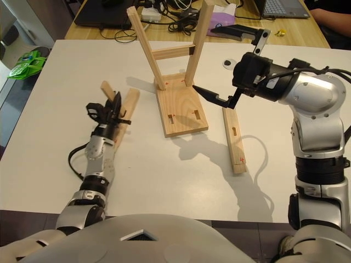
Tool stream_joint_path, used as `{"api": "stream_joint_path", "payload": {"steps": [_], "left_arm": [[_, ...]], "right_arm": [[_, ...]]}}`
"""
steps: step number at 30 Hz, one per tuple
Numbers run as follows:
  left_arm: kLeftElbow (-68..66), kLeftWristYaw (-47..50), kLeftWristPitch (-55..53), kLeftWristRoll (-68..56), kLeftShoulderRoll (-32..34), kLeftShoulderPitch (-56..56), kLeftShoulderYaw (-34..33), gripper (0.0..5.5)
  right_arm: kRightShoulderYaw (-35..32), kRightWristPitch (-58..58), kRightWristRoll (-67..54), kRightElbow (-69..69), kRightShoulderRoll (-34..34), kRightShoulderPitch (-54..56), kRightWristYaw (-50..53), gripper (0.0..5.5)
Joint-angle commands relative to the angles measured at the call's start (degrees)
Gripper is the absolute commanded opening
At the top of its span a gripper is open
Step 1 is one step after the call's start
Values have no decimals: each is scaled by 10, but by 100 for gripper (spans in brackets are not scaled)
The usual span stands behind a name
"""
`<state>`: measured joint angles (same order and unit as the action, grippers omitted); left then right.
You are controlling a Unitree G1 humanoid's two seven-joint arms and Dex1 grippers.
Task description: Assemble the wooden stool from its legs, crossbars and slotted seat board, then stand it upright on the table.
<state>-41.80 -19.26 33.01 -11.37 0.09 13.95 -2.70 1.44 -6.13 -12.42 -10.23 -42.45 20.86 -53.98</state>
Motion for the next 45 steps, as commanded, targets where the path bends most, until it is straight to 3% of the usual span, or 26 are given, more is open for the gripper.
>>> {"api": "stream_joint_path", "payload": {"steps": [1, 11, 18, 26, 27, 32, 35, 41, 45], "left_arm": [[-106, 42, -68, 40, -41, 33, 22, 41], [-110, 106, -53, 115, -26, 40, 47, 41], [-160, 157, 76, 167, -1, 9, 57, 41], [-188, 131, 114, 116, -22, 20, 25, 41], [-180, 123, 115, 104, -23, 22, 18, 77], [-77, 121, 118, 98, -16, 14, 13, 145], [90, 125, 65, 116, -12, -15, 31, 201], [391, 123, -160, 156, 10, -50, 57, 294], [534, 111, -338, 143, 26, 23, 50, 356]], "right_arm": [[12, -4, 7, 10, 11, 25, -4, 540], [14, -7, 9, 2, 15, 21, -2, 540], [15, -5, 8, 1, 15, 18, -3, 540], [13, -7, 11, -6, 13, 5, -1, 540], [14, -7, 11, -6, 13, 5, -1, 540], [13, -12, 19, -5, 16, 0, 6, 540], [11, -14, 20, -5, 15, -7, 11, 540], [2, -15, 25, -13, 13, -29, 25, 540], [-1, -15, 31, -18, 14, -39, 35, 540]]}}
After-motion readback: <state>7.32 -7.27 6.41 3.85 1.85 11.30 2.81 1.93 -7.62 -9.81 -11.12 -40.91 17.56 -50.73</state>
